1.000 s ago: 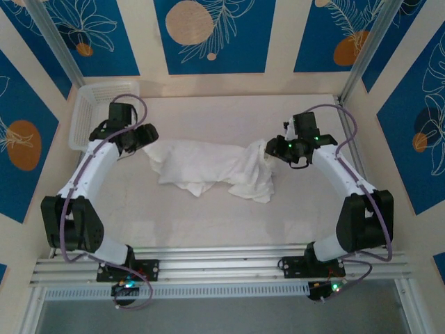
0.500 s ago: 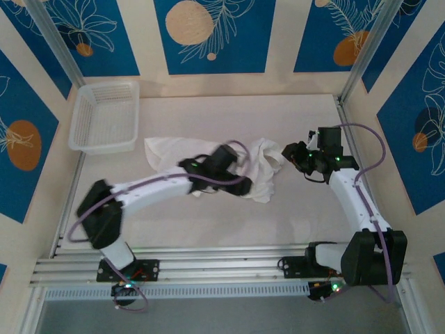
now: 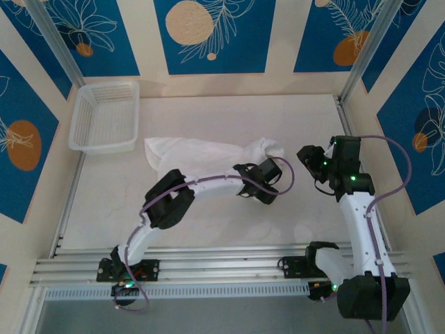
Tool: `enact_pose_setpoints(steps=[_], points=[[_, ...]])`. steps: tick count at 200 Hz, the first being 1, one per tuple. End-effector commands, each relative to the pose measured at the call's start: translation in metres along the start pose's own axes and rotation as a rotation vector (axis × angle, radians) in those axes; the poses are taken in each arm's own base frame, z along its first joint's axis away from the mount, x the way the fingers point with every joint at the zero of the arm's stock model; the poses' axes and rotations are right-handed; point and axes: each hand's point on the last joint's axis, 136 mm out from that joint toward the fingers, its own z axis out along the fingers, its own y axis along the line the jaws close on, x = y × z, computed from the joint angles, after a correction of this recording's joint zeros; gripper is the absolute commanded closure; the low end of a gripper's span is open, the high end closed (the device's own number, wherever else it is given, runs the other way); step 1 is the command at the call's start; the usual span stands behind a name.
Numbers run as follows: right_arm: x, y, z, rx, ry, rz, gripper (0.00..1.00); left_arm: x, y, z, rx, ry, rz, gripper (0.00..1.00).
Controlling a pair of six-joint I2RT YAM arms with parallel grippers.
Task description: Fold the inside-out t-shirt
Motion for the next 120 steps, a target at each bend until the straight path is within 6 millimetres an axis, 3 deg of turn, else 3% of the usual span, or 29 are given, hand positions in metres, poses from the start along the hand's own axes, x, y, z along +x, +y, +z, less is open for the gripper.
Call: enact_pose_setpoints(steps=[1,12,25,40,55,78,98,120], points=[[0.004,-0.014,-0.008,0.055,-0.014,0.022,0.53,0.011,0.008,0.012,-0.050,0.062,0.034,0.45],[0.002,-0.013,-0.011,0.052,-0.024,0.022,0.51,0.013,0.009,0.011,-0.055,0.070,0.034,0.61],[0.001,-0.012,-0.012,0.049,-0.029,0.017,0.51,0.007,0.013,-0.003,-0.077,0.047,0.036,1.00],[-0.002,-0.009,-0.011,0.040,-0.038,-0.008,0.49,-0.012,0.019,-0.041,-0.035,-0.024,-0.015,1.00],[-0.006,-0.003,-0.009,0.010,-0.047,-0.069,0.48,-0.039,0.030,-0.099,0.093,-0.122,-0.149,1.00],[0.003,0.027,-0.003,-0.166,-0.012,-0.263,0.47,-0.062,0.068,-0.180,0.188,-0.238,-0.273,1.00],[0.018,0.038,0.009,-0.240,0.011,-0.394,0.47,-0.064,0.097,-0.223,0.195,-0.279,-0.300,1.00],[0.045,0.048,0.029,-0.311,0.060,-0.478,0.43,-0.059,0.126,-0.247,0.199,-0.293,-0.367,1.00]])
